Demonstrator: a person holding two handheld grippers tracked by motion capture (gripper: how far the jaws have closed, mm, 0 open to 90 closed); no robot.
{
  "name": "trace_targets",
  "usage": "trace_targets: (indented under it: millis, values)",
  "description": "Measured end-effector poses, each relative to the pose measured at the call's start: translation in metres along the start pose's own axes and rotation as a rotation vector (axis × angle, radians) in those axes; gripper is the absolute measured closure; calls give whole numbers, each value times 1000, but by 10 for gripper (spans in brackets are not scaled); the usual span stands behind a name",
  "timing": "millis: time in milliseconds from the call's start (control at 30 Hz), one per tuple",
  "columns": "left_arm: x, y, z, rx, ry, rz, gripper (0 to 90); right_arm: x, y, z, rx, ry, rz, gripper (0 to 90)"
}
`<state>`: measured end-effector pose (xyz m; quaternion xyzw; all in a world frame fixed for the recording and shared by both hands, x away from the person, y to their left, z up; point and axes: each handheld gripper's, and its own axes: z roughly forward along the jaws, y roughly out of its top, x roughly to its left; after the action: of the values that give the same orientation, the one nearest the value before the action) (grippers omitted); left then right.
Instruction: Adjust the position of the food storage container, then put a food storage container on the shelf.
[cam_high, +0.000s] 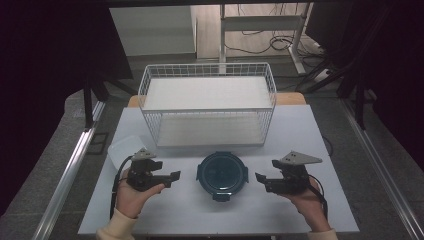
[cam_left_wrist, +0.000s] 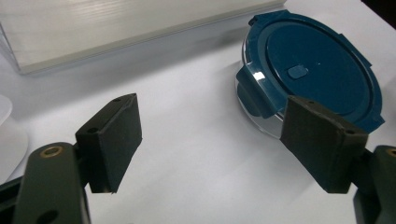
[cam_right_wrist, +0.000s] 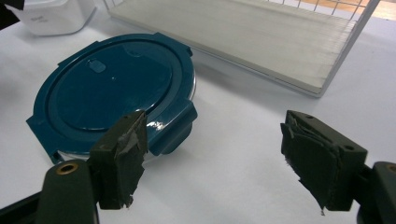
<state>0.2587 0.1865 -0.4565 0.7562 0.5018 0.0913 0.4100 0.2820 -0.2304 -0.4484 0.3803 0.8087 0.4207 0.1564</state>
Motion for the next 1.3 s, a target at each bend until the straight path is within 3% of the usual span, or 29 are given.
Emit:
trace_targets:
  millis: [267,500,767,933,1300]
  values:
    - [-1,2,-3,-12,-3,-16,193,-1,2,-10,-35,0,8,221]
    - [-3,6,4,1,-23,5,193,-2,-2,-12,-26,-21,12,221]
    - [0,7,8,-6,-36,-18,193,-1,-6,-16,-27,-21,26,218]
    - [-2,9,11,-22,-72,-45,183,2,-3,-14,-22,16,47,199]
    - [-5,15,30,20,-189,-121,135,5,9,4,20,96,124,179]
